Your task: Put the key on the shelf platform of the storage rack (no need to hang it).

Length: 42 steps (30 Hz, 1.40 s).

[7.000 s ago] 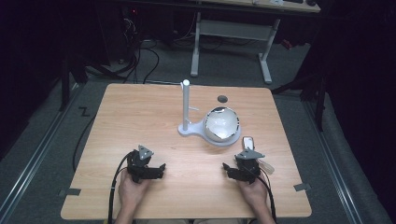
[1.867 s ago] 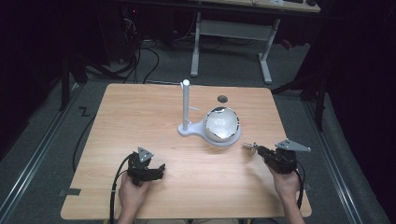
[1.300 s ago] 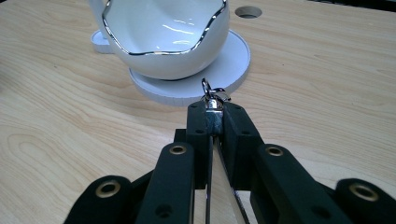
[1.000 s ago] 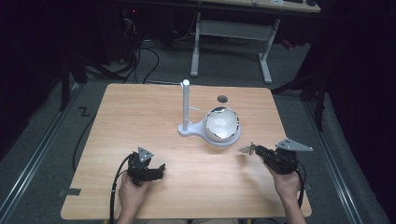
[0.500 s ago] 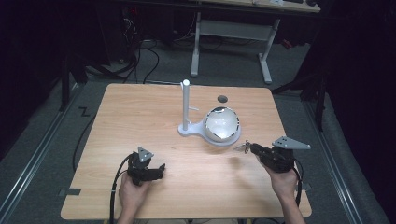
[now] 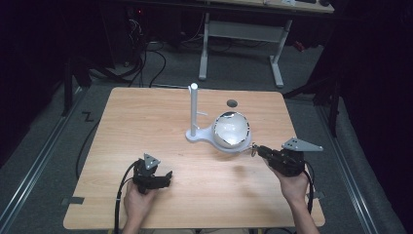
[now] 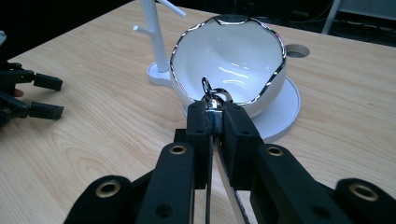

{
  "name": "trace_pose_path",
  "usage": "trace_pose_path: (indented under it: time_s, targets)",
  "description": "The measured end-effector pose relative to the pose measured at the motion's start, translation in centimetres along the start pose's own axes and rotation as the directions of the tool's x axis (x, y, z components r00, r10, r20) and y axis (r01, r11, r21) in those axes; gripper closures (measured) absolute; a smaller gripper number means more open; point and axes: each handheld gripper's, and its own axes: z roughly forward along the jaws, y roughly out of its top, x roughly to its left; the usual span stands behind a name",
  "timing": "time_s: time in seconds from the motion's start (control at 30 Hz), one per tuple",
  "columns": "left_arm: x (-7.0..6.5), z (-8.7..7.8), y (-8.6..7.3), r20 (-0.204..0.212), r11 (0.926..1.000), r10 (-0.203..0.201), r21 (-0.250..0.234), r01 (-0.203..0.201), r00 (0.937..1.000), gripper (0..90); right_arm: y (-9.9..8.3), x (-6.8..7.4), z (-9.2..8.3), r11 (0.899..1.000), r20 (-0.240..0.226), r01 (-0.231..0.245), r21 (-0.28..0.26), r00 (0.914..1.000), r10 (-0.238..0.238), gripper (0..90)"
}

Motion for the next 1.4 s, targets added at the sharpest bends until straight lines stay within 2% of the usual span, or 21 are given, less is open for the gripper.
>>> trace_pose_path:
  time_s: [0.33,0.77,1.17,1.4]
  targets:
    - [0.0,0.0,0.0,-0.001,1.0,0.001,0.0,-0.001,1.0,15.8,1.3,0.2,0.2,1.0,-0.024,0.014,-0.006,0.9996,-0.014,82.3]
    - [0.0,0.0,0.0,-0.001,1.0,0.0,0.0,0.0,1.0,15.8,3.8,0.3,0.7,0.999,-0.04,0.041,-0.014,0.9984,-0.041,82.3]
    - [0.0,0.0,0.0,-0.001,1.0,0.0,0.0,0.0,1.0,15.8,5.7,0.5,2.5,0.998,-0.043,0.067,-0.001,0.9968,-0.067,82.3]
    - [0.0,0.0,0.0,-0.001,1.0,0.0,0.0,0.0,1.0,15.8,6.3,0.5,3.7,0.998,-0.046,0.065,0.009,0.9968,-0.065,82.3]
